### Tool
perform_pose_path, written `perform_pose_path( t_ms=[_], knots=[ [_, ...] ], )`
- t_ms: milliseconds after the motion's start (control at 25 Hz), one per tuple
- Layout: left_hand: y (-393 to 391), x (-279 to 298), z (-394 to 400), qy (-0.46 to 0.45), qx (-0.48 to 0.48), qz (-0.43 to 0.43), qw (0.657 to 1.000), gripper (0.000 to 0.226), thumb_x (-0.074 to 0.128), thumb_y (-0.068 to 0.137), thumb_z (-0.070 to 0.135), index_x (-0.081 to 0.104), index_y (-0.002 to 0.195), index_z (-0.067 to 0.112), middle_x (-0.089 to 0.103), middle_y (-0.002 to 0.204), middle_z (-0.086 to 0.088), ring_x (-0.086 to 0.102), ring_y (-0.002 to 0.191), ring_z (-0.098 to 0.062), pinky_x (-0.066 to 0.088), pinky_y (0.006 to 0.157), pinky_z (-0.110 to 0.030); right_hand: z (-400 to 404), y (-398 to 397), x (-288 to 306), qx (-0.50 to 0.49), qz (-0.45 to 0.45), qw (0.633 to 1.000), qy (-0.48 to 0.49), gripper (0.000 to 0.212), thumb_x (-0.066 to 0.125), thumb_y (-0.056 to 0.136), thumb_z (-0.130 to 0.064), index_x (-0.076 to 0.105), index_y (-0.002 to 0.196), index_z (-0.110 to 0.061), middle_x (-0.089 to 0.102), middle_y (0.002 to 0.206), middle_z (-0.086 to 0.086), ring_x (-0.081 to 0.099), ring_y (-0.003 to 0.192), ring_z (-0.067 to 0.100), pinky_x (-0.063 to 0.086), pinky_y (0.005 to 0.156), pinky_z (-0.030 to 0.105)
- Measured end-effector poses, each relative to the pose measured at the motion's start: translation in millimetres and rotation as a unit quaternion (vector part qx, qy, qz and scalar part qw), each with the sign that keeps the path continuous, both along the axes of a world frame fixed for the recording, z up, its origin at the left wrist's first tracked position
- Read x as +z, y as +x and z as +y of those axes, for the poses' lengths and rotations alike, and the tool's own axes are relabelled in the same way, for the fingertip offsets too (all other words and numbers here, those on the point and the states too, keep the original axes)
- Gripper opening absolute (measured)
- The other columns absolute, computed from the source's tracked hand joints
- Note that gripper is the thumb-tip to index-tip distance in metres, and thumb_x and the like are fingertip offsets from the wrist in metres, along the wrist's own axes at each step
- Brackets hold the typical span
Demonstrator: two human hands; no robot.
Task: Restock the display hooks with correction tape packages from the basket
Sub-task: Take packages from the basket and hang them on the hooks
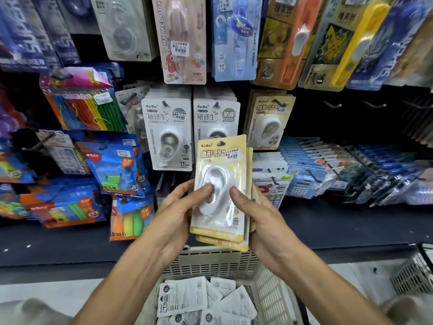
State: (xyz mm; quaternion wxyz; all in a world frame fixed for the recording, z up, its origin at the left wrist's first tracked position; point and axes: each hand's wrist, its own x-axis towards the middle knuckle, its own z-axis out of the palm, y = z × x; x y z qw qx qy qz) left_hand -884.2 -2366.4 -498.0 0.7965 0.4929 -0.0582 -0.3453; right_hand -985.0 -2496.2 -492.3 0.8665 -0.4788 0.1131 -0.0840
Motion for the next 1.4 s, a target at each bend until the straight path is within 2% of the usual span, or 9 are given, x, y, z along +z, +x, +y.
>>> perform_pose_path(
  t_ms=[160,280,360,480,680,880,1040,1160,1400],
  knots=[
    [-5,2,-2,-0.02,-0.049,0.038,0.998,0.066,0.087,0.062,0.016,0.069,0.124,0.006,0.072,0.122,-0.021,0.069,0.113,-0.04,0.061,0.087,-0.051,-19,3,-2,0.033,0.038,0.997,0.055,0.041,0.065,0.065,-0.013,0.075,0.105,-0.011,0.07,0.118,0.012,0.068,0.103,0.035,0.054,0.092,0.049],
    [2,6,2,-0.024,-0.012,0.058,0.998,0.045,0.081,0.063,0.022,0.079,0.106,0.009,0.077,0.109,-0.018,0.077,0.091,-0.033,0.064,0.069,-0.049,-41,4,3,-0.035,0.025,0.997,0.07,0.042,0.051,0.071,-0.001,0.074,0.106,-0.009,0.073,0.111,0.011,0.071,0.091,0.03,0.057,0.077,0.045],
    [10,6,7,-0.019,0.036,0.063,0.997,0.04,0.073,0.078,0.026,0.073,0.116,0.016,0.078,0.109,-0.014,0.077,0.089,-0.031,0.064,0.066,-0.048,-52,3,8,-0.123,0.061,0.991,-0.001,0.032,0.056,0.085,0.006,0.068,0.113,-0.005,0.078,0.101,0.01,0.075,0.078,0.023,0.058,0.055,0.035],
    [19,2,12,0.036,0.115,0.022,0.992,0.032,0.063,0.094,0.029,0.065,0.126,0.024,0.078,0.113,-0.008,0.076,0.094,-0.028,0.064,0.069,-0.047,-74,1,14,-0.219,0.068,0.963,-0.143,0.017,0.069,0.09,-0.004,0.07,0.106,-0.009,0.08,0.092,0.002,0.073,0.07,0.013,0.053,0.049,0.024],
    [12,-2,8,0.096,0.078,-0.071,0.99,0.036,0.074,0.084,0.011,0.068,0.119,0.017,0.079,0.105,-0.007,0.076,0.094,-0.03,0.064,0.075,-0.046,-86,-6,32,-0.174,-0.007,0.972,-0.159,0.029,0.075,0.077,-0.029,0.076,0.097,-0.008,0.078,0.098,0.015,0.076,0.076,0.024,0.061,0.06,0.034],
    [-6,-12,-10,0.075,-0.062,-0.159,0.982,0.051,0.088,0.068,0.026,0.069,0.115,0.025,0.079,0.11,-0.004,0.076,0.1,-0.026,0.064,0.077,-0.036,-49,16,12,-0.214,0.041,0.938,-0.271,0.019,0.061,0.1,-0.031,0.072,0.096,-0.015,0.079,0.091,0.009,0.077,0.082,0.028,0.061,0.067,0.043],
    [-1,-15,-23,0.069,0.035,-0.196,0.978,0.058,0.09,0.061,0.031,0.066,0.114,0.03,0.079,0.109,0.001,0.076,0.099,-0.02,0.062,0.075,-0.031,-49,21,15,-0.141,0.026,0.955,-0.259,0.034,0.072,0.089,-0.044,0.063,0.115,-0.025,0.077,0.103,-0.008,0.074,0.096,0.012,0.059,0.077,0.031],
    [15,-7,-22,0.034,0.067,-0.224,0.972,0.057,0.097,0.059,0.04,0.07,0.11,0.039,0.078,0.11,0.005,0.076,0.098,-0.015,0.061,0.072,-0.025,-62,9,22,-0.032,0.012,0.972,-0.234,0.051,0.085,0.079,-0.02,0.061,0.124,-0.02,0.078,0.106,0.006,0.076,0.095,0.025,0.061,0.069,0.03],
    [53,48,-28,0.055,0.084,-0.327,0.94,0.06,0.094,0.052,0.05,0.065,0.105,0.049,0.077,0.111,0.011,0.075,0.1,-0.014,0.062,0.075,-0.041,-113,19,50,-0.215,0.016,0.932,-0.291,0.021,0.064,0.097,-0.03,0.068,0.116,-0.022,0.078,0.105,-0.002,0.075,0.094,0.019,0.06,0.071,0.032]
  ],
)
